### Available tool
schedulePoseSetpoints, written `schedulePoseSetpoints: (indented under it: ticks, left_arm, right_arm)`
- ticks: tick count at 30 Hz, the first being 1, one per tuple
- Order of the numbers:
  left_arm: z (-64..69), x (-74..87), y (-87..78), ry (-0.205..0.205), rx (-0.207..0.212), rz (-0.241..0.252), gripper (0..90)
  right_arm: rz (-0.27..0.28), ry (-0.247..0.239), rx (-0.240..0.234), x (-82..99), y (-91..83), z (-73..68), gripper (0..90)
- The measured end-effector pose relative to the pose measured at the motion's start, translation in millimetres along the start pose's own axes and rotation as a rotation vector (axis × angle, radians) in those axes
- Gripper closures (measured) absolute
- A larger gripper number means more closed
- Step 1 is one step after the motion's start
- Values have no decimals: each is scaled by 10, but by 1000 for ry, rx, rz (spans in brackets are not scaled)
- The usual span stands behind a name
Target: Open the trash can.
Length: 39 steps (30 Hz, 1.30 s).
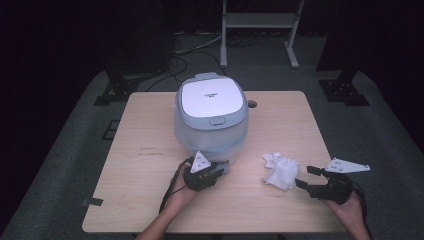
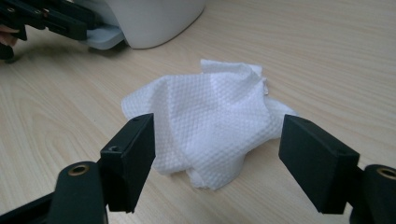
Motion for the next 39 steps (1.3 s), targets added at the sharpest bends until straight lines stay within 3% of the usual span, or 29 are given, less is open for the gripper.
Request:
schedulePoseSetpoints:
  ticks: [3,7,17,27,31,36,39]
  left_arm:
    - [-5,10,7,2,-8,3,648]
    - [26,17,16,34,-38,-8,681]
    - [50,60,36,67,-47,-9,684]
    - [74,76,95,103,-65,-78,695]
    - [34,72,110,46,-54,-86,694]
    - [32,71,110,45,-52,-87,694]
    - [36,72,109,50,-55,-87,694]
  right_arm:
    - [8,-2,-3,-6,-13,-2,259]
    - [-6,-11,-4,-2,12,-23,259]
    - [-9,-15,-30,-49,40,-66,259]
    - [-75,-36,-57,-100,138,-89,259]
    - [-102,-48,-57,-174,215,-64,238]
    - [-132,-64,-62,-247,321,-32,217]
    - [-160,-64,-70,-313,480,19,208]
Point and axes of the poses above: each handheld gripper's, and its own axes: y roughly forward along the jaws, x roughly out of its underside, z roughly to its right, the point moved 2 cm from there along y, roughly forward along the jaws, and after that the axes turned 8 degrees about z, right-handed, at the moved point
